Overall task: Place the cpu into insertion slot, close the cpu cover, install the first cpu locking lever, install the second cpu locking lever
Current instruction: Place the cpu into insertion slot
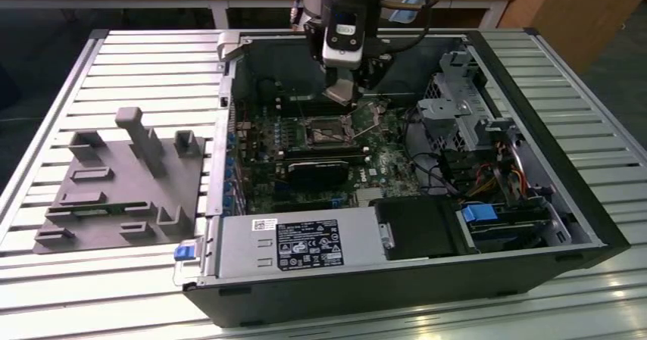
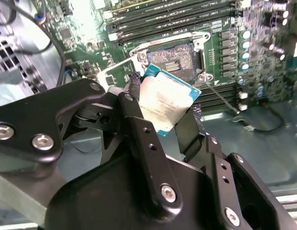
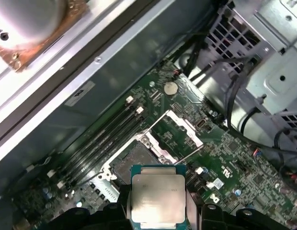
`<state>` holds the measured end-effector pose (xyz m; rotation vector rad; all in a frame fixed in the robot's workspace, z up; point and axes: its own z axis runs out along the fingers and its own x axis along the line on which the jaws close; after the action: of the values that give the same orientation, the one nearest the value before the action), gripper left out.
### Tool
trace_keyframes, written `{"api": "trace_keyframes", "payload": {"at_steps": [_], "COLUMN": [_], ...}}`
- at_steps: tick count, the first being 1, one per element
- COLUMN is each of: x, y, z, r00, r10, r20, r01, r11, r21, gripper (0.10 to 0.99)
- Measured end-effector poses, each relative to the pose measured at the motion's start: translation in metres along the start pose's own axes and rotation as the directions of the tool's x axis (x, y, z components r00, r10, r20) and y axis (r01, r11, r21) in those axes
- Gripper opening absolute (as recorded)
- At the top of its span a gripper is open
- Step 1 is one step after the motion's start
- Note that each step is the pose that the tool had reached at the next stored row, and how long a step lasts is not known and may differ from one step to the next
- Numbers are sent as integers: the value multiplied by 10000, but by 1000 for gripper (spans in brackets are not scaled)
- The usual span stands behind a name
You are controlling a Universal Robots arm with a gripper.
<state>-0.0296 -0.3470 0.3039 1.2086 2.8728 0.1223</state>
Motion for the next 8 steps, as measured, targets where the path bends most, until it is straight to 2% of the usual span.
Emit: {"api": "trace_keyframes", "payload": {"at_steps": [4,8], "x": [0,-1], "y": [-2,-5], "z": [31,63], "r00": [9973,9893], "r10": [728,1456], "r20": [59,118], "r01": [-728,-1456], "r11": [9973,9893], "r21": [-9,-22], "gripper": [537,537]}}
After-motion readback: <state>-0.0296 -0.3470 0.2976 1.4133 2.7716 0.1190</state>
